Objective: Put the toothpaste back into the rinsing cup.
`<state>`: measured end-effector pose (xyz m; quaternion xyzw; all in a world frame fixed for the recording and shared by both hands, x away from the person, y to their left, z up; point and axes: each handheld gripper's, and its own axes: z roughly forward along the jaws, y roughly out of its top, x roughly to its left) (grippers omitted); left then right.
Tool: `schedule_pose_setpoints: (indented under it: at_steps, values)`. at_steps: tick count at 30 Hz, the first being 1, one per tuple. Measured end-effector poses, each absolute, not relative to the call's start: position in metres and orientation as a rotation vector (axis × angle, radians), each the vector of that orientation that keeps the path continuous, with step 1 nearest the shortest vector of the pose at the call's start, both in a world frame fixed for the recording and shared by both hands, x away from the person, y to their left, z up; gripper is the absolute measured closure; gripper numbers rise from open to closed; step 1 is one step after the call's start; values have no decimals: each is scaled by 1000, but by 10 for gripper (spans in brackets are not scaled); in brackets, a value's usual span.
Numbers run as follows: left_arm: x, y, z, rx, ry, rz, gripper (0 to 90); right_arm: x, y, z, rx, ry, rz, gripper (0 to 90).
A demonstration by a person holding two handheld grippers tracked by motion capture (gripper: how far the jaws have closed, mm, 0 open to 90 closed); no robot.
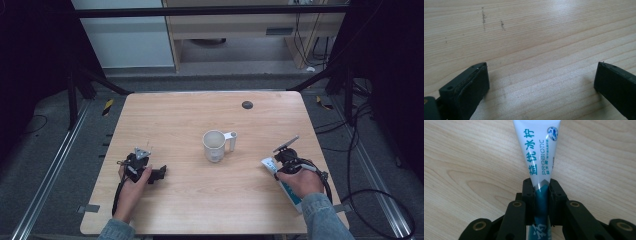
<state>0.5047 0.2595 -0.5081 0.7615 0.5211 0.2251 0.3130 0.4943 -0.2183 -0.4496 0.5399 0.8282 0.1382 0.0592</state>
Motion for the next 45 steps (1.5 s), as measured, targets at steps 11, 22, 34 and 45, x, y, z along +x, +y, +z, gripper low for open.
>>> schedule_pose_setpoints:
  at_steps: [11,22,34,45]
  values:
    - [505,259,-508,2010,1375,593,0,499,-222,-427,1644,2449,504,778]
    - [505,260,-508,2011,1374,593,0,500,-212,-422,1624,2414,596,778]
    - [505,260,-508,2012,1374,593,0,495,-192,-412,1563,2351,726,777]
    - [505,260,-508,2013,1374,593,0,488,-164,-403,1452,2314,889,777]
